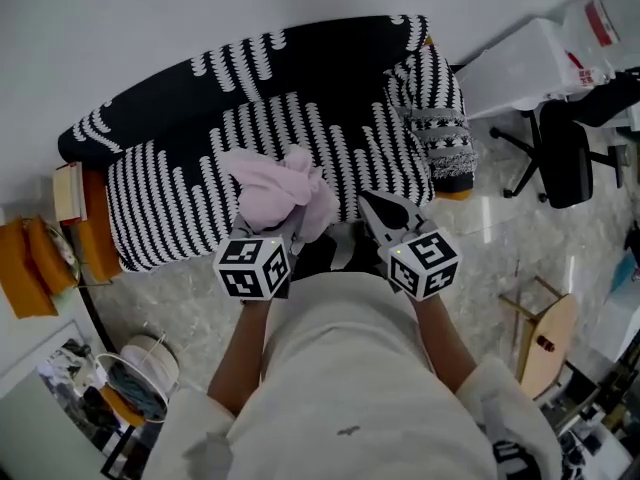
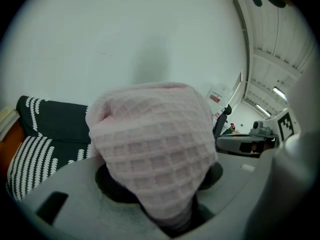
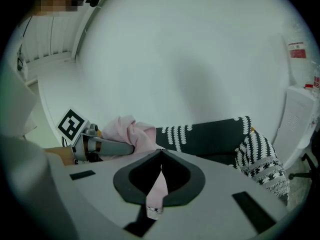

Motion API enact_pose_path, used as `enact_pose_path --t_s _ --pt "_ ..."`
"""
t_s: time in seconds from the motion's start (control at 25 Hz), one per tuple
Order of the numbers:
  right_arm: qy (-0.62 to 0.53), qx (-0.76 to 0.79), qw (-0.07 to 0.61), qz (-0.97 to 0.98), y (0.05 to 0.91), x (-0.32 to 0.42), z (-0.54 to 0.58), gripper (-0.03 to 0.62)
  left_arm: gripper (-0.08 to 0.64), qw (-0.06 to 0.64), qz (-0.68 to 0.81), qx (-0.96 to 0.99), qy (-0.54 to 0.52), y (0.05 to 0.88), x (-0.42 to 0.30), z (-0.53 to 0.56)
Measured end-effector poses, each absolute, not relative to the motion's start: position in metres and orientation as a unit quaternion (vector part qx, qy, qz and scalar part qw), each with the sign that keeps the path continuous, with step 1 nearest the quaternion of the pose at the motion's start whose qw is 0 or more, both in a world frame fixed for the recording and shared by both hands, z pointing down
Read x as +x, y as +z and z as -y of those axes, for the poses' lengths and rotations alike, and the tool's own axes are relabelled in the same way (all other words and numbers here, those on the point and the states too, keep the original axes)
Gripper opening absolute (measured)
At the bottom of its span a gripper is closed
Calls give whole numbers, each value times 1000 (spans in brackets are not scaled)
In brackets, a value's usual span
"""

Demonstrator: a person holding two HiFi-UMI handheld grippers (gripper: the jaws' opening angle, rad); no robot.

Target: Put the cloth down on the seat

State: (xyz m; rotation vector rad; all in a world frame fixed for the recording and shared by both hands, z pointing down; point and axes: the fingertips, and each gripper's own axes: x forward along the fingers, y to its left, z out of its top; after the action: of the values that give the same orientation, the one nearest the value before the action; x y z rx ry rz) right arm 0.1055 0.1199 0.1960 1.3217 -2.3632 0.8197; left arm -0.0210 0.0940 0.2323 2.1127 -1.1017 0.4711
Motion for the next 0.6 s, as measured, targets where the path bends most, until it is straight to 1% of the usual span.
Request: enact_pose_path --t_s 0.24,0.6 --pt "294 484 175 805 214 112 -107 8 252 347 418 814 203 263 -25 -77" --pt "326 486 214 782 257 101 -96 8 253 367 412 803 225 320 -38 -60"
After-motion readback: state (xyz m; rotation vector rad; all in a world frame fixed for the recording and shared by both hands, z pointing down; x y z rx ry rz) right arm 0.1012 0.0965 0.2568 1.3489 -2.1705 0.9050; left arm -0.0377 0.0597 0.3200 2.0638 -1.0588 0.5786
